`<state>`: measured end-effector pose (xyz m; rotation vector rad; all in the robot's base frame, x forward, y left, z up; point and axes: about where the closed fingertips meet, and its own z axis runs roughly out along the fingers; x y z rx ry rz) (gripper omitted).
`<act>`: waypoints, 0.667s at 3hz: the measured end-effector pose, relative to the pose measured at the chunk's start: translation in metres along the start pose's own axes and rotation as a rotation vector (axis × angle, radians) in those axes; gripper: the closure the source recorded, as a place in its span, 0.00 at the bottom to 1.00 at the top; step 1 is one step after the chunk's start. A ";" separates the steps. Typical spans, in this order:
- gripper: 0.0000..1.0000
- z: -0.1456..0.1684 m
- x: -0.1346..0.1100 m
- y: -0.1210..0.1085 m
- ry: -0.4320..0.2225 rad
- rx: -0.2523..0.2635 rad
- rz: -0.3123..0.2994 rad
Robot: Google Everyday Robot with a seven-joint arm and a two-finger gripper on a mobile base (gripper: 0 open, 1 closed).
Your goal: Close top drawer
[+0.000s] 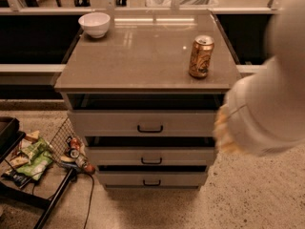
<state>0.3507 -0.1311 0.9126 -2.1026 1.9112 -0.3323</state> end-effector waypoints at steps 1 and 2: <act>1.00 -0.030 0.018 -0.023 0.034 0.098 0.136; 1.00 -0.016 0.045 -0.035 0.022 0.126 0.243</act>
Offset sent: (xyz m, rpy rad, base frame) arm 0.1460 -0.2104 -0.0457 0.3787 -0.1873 -0.7980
